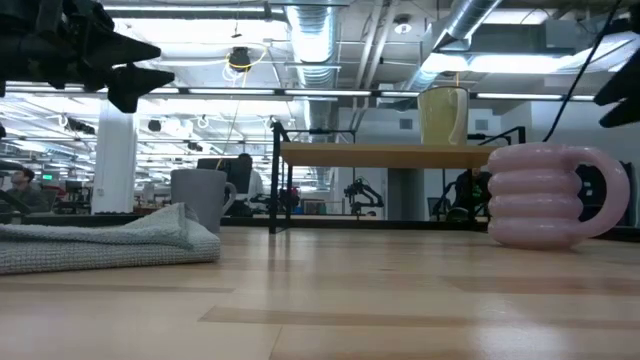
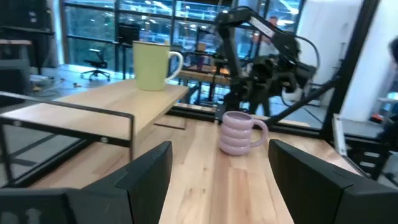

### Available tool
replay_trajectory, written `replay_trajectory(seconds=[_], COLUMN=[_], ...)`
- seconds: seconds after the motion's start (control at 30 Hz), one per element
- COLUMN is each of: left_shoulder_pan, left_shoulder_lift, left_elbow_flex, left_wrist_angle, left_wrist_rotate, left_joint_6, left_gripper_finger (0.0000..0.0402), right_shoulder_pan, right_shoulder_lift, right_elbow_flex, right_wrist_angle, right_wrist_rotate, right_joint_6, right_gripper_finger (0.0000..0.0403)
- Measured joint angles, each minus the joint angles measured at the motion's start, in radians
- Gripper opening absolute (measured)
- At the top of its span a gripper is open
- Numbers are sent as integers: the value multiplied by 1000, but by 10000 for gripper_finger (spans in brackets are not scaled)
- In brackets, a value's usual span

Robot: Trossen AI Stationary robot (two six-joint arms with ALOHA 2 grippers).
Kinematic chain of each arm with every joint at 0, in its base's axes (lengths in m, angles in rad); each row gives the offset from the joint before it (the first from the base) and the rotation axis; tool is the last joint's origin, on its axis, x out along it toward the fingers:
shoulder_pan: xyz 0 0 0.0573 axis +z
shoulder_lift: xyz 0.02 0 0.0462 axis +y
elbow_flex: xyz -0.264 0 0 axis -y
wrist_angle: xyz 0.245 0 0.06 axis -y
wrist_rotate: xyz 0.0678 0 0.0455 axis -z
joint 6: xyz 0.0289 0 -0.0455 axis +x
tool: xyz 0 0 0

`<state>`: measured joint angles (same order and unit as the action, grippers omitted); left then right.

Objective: Stack small to large cups/mugs on shelf
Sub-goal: Put the violet mug on the shelf

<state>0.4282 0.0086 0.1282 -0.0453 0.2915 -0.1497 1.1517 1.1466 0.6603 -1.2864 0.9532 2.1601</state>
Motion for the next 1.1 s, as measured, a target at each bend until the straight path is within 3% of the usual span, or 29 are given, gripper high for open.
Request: replay_trajectory(seconds=[0.2, 0.6, 1.1], left_shoulder_pan=[0, 0, 0], left_shoulder_lift=[0, 0, 0], left_elbow_flex=[1, 2, 4], left_wrist_angle=[-62, -79, -78], left_wrist_rotate=[-60, -63, -64], left_joint_6=[1, -1, -35], left_gripper_finger=[257, 257, 257], right_shoulder_pan=[58, 64, 63], right_shoulder_lift=[98, 266, 256], right_elbow_flex=[-38, -39, -39], right_wrist_angle=[167, 318, 383], right_wrist_rotate=[19, 5, 5], right_joint_6=[14, 47, 5], right_gripper_finger=[230, 230, 230])
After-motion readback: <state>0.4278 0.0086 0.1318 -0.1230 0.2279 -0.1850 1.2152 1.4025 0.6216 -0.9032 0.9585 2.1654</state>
